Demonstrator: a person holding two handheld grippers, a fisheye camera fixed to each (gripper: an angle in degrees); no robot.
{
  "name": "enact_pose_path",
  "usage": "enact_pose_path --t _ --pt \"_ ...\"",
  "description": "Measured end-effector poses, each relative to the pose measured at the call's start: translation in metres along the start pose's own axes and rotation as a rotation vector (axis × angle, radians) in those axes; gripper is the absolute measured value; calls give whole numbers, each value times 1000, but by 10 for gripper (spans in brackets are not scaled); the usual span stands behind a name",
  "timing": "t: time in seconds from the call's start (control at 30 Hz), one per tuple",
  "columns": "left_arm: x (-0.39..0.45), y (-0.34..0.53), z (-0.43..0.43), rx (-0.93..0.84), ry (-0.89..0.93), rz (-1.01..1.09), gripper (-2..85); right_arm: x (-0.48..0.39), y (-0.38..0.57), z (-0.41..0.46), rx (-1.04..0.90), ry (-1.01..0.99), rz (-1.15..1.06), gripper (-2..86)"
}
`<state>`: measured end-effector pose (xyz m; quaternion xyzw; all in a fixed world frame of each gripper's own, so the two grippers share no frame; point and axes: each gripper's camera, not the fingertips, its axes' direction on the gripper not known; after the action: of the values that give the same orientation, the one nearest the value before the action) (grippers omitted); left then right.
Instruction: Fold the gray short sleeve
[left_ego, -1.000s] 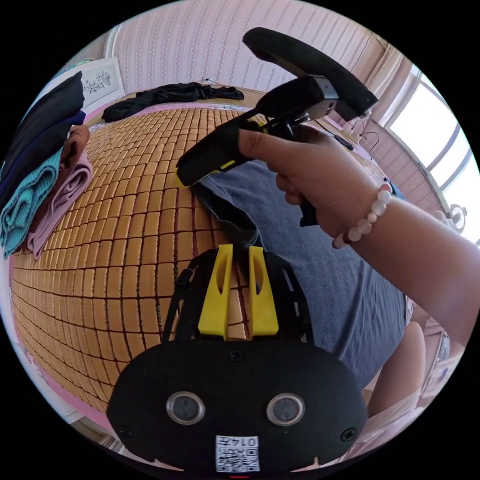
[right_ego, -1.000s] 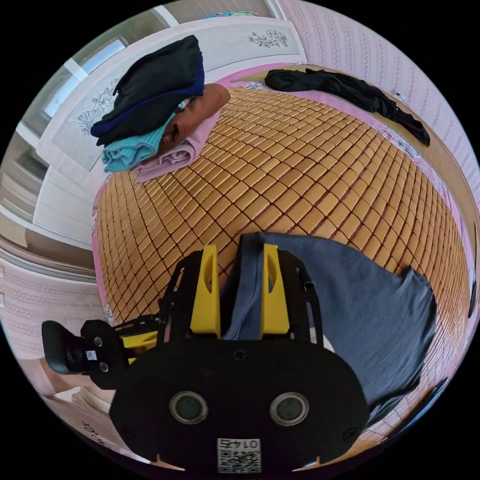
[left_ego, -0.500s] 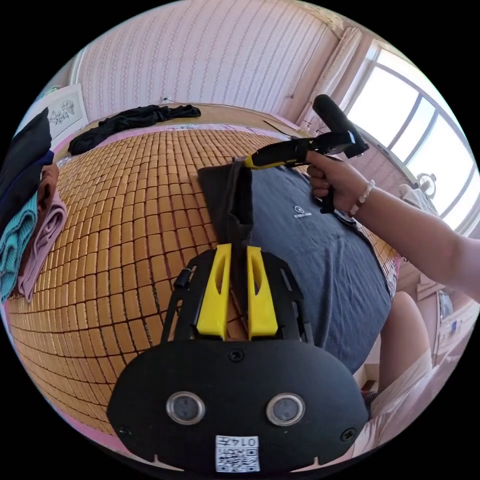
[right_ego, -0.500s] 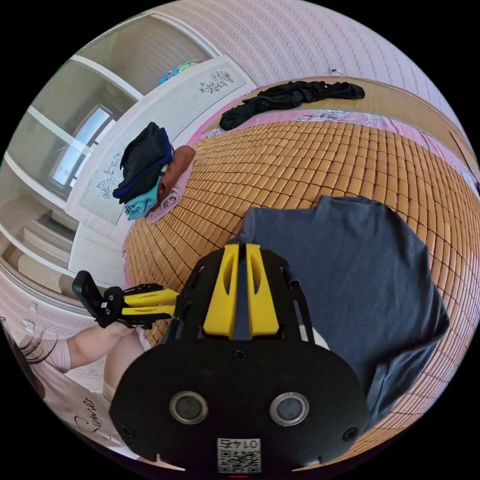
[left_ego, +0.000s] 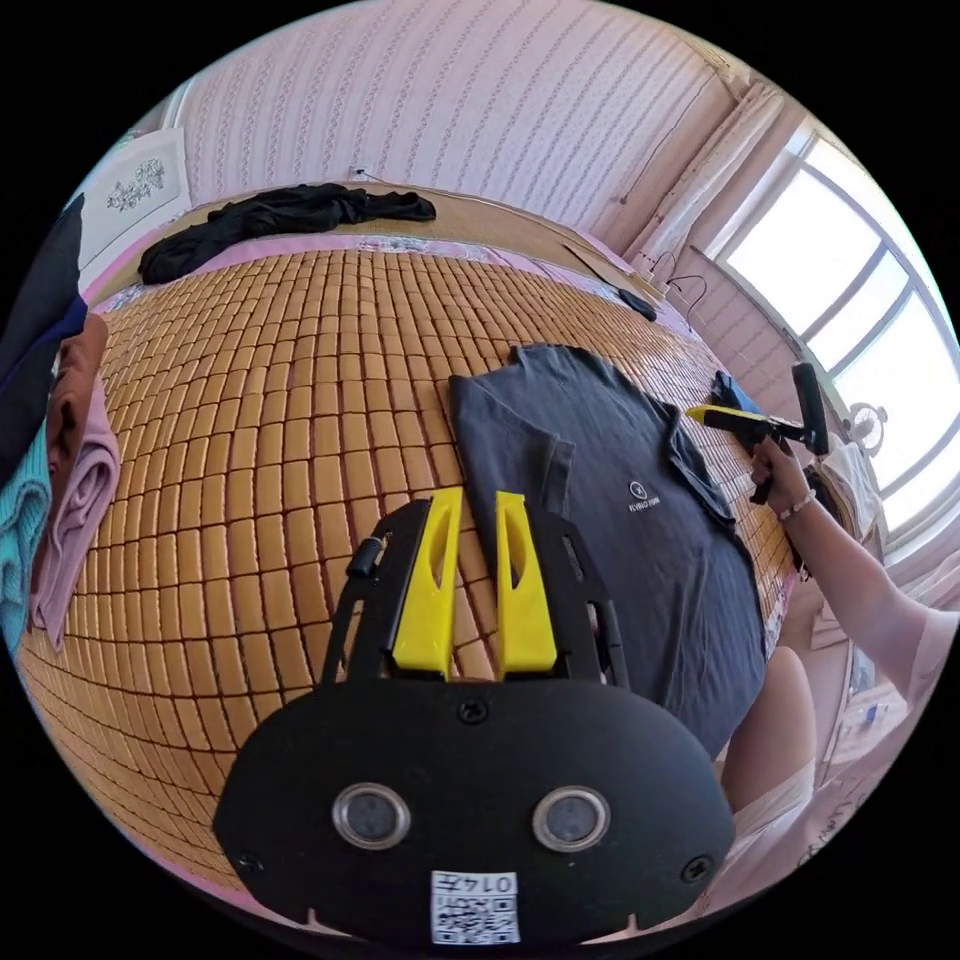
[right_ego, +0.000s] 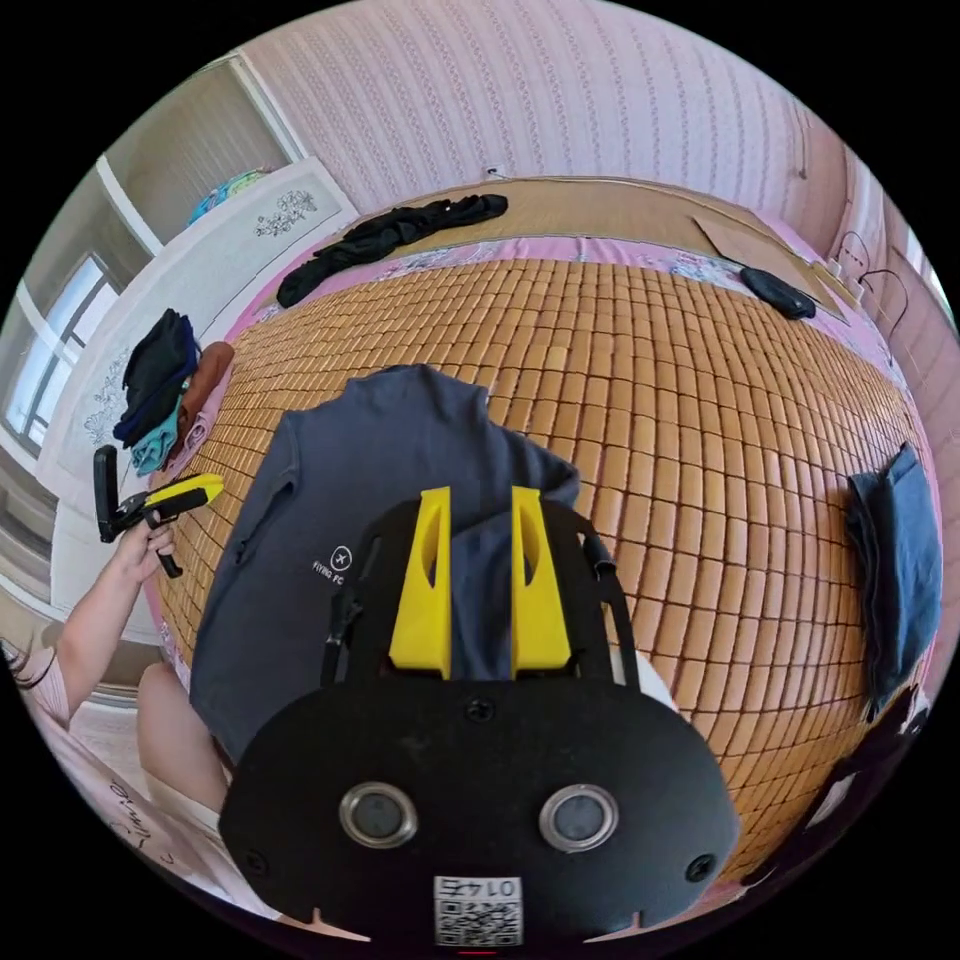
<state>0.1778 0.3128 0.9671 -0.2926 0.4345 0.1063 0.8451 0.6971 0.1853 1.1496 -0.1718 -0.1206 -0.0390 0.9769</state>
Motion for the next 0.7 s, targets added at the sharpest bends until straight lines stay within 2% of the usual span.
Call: enact_pose_path --t 0.27,0.33,0.43,0.53,0.7 --pt "-18 -54 37 19 0 -88 98 59 -6 20 -80 -24 146 111" --pt "-22 -64 49 5 16 -100 104 65 -5 16 -26 -60 176 86" --pt "-23 -73 64 -69 36 -100 66 64 -8 20 -58 -103 135 30" --pt "-17 -77 67 -88 -13 -57 7 64 -7 16 -57 -86 101 12" --pt "-22 -89 63 -65 -19 -115 -9 80 -11 -11 5 -67 134 4"
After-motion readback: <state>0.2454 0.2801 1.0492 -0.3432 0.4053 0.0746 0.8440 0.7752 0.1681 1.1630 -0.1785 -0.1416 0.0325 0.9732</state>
